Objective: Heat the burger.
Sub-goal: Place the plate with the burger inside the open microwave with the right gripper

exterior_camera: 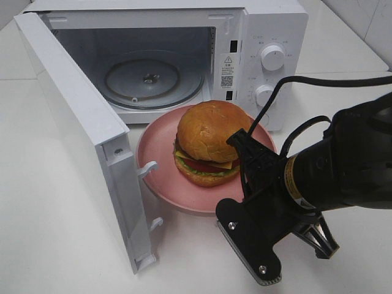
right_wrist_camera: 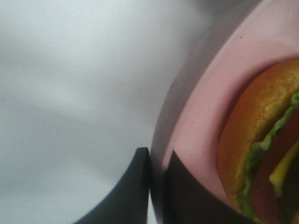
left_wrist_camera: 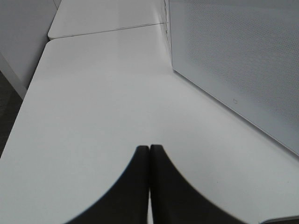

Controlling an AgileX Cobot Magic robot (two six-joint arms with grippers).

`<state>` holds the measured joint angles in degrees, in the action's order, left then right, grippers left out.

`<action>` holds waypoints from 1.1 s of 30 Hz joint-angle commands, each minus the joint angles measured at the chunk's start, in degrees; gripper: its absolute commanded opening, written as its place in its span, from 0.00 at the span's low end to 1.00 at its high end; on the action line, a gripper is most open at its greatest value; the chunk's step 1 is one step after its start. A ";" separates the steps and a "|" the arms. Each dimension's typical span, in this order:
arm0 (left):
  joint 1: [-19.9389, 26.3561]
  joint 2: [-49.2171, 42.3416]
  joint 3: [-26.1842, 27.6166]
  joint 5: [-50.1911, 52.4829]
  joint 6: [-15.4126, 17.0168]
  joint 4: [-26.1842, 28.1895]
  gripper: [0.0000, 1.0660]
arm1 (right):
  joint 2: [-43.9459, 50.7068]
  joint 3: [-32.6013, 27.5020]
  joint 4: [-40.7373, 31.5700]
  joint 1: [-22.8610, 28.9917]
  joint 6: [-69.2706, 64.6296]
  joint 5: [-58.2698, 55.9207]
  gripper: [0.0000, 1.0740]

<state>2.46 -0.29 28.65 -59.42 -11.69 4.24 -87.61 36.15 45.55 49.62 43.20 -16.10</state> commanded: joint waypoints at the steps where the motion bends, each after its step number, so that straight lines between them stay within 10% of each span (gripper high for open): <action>1: -0.06 -1.15 -0.17 0.06 0.06 0.29 0.00 | 0.74 0.23 1.49 -2.64 1.38 4.76 0.00; 33: -0.06 -1.15 -0.17 0.06 0.06 0.29 0.00 | -11.75 16.04 -25.32 -5.10 33.75 5.33 0.00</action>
<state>2.46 -0.29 28.65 -59.42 -11.69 4.24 -99.81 51.05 20.80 44.81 75.34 -13.12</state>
